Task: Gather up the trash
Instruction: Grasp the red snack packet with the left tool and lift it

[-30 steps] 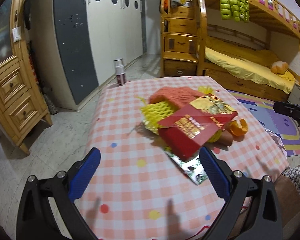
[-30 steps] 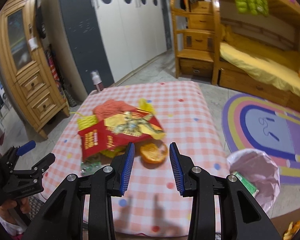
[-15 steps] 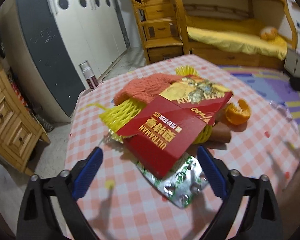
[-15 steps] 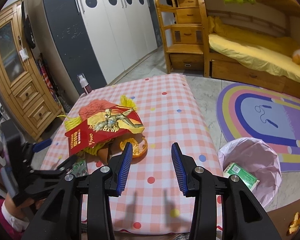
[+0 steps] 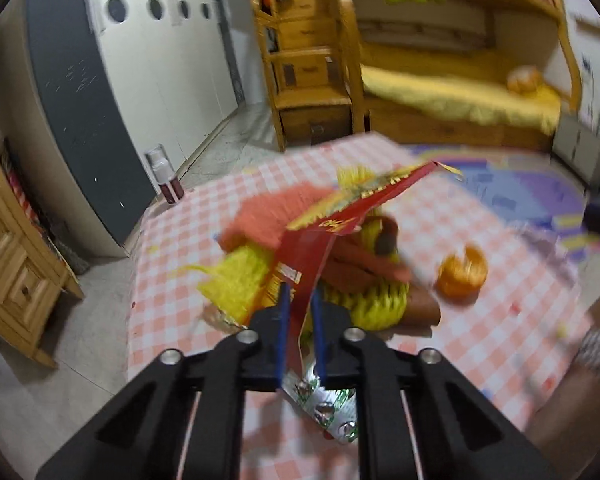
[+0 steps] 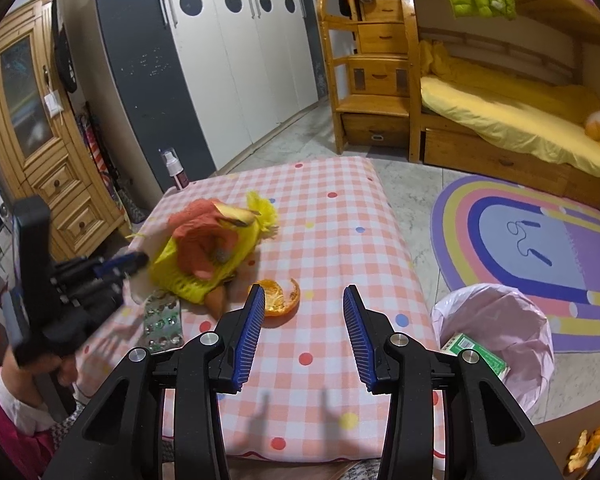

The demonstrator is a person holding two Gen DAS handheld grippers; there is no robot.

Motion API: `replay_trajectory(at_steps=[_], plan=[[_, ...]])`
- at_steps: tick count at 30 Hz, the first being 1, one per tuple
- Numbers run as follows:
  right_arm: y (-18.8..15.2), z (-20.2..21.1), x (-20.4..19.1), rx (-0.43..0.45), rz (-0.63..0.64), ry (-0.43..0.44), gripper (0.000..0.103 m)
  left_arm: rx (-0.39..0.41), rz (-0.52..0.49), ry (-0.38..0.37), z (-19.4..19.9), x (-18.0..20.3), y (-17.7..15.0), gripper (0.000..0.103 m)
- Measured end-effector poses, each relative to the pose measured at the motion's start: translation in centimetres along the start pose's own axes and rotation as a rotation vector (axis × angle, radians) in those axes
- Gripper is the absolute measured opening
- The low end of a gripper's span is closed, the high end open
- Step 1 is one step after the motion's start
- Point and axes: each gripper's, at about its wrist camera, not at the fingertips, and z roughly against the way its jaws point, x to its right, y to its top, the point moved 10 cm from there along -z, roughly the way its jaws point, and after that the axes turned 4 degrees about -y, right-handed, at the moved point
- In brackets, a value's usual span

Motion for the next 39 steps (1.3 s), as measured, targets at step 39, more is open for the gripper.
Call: replay_trajectory(at_steps=[39], plan=[[-1.3,-1.3,-7.4,-0.081,0.133,0.078,0.047,-0.155,0.223,0.091,6.8,-4.8,-9.2,0.006]])
